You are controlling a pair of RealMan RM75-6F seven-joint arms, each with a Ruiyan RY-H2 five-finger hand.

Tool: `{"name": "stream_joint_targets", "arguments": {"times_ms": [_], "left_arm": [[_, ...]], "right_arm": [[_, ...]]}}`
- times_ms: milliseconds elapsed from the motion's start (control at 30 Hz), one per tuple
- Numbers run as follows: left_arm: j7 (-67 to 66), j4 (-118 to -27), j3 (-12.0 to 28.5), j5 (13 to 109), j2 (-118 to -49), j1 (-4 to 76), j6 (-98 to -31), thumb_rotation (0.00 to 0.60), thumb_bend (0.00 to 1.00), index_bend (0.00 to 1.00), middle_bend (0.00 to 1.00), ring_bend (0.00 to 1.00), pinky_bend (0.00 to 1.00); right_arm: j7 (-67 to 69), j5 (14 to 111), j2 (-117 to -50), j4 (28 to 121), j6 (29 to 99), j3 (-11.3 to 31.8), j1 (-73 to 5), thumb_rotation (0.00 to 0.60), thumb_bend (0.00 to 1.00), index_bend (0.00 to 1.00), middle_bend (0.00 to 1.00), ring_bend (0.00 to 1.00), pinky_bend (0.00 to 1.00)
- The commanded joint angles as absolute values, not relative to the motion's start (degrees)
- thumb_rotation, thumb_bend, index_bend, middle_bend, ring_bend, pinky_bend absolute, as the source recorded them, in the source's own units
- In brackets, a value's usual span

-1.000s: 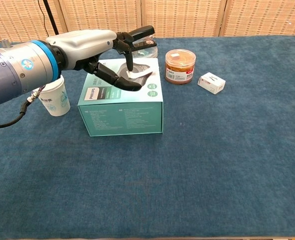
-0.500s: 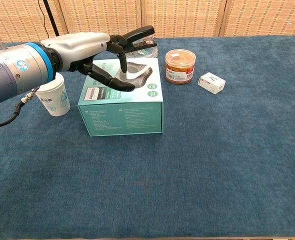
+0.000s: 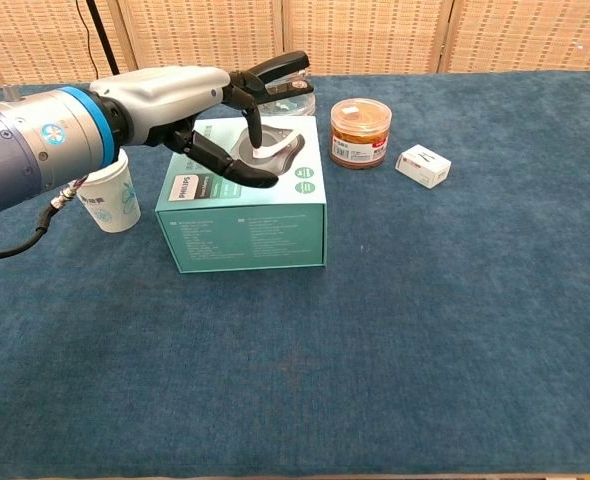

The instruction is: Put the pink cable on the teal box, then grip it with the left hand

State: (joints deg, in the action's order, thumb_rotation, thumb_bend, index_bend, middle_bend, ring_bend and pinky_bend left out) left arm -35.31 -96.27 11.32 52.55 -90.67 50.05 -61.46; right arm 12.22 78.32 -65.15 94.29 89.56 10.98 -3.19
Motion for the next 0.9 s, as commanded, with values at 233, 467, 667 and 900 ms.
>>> {"name": "stream_joint_targets", "arguments": {"times_ms": [233,467,667,900], "left_arm": [[-36.24,-95.53,11.06,51.55,-91.88,50.51,-61.87,0.235,0.0,0.38,0.0,0.0,0.0],[-35.75,-94.51,11.28,51.31,-92.15,50.66,-61.73,0.236,0.0,0.38,0.0,0.0,0.0],[-35.76,-94.17,11.29,51.17,-92.33,50.87,-61.57,0.235,0.0,0.38,0.0,0.0,0.0],[-36.68,-95.51,10.92,51.44,-92.32,51.15,-61.87,0.235,0.0,0.38,0.0,0.0,0.0]], "right_arm": [[12.56,78.44,-64.88,94.6,89.62,11.16,-2.94,0.6,0.0,0.13,0.0,0.0,0.0],[12.85,78.39,-64.72,94.62,89.23,11.24,-2.91,0.6,0.0,0.13,0.0,0.0,0.0],[12.89,78.32,-64.6,94.69,89.16,11.36,-2.82,0.6,0.0,0.13,0.0,0.0,0.0],[13.16,78.31,-64.39,94.89,89.0,11.42,-2.68,0.6,0.0,0.13,0.0,0.0,0.0]]}}
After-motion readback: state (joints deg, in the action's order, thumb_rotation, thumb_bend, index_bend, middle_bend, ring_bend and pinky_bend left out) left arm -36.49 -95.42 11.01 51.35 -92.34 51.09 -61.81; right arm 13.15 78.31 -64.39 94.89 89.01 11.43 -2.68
